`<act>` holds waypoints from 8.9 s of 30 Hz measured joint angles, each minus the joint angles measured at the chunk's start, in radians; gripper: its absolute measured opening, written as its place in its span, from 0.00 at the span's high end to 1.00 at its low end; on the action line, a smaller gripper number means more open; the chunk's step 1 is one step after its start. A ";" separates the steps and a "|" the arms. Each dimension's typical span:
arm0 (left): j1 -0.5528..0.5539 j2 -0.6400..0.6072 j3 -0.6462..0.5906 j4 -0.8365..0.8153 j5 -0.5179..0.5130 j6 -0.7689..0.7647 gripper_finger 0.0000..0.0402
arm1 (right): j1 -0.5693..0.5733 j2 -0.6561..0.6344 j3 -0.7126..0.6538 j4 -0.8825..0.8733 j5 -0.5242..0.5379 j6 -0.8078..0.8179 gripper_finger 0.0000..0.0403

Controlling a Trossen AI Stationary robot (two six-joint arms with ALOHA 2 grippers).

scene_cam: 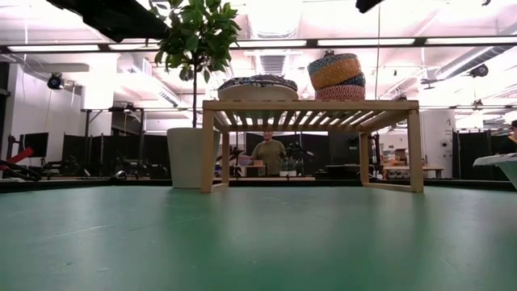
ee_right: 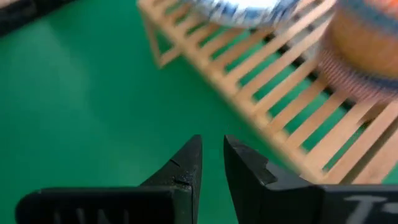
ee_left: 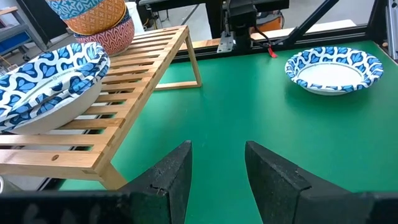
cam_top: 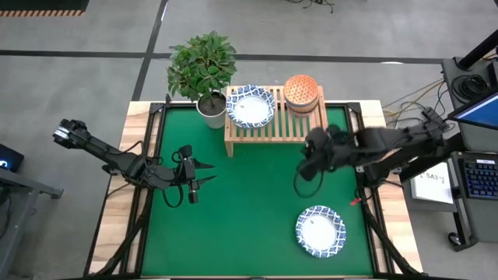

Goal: Place and stack bowls onto a shelf
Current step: Stack the white patterned bowl on top of the white patterned bowls on the shelf, then return to Home Position

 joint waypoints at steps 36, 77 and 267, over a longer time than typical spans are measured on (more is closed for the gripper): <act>0.000 0.000 0.000 0.000 0.000 -0.008 0.67 | 0.251 0.509 -0.045 0.062 -0.695 0.731 0.64; 0.000 0.000 0.000 0.001 0.000 -0.011 0.67 | 0.221 0.623 -0.021 0.169 -0.768 0.349 0.98; 0.277 -0.788 -0.444 0.062 0.240 0.082 1.00 | -0.233 -0.888 -1.373 1.486 -0.366 -0.893 0.98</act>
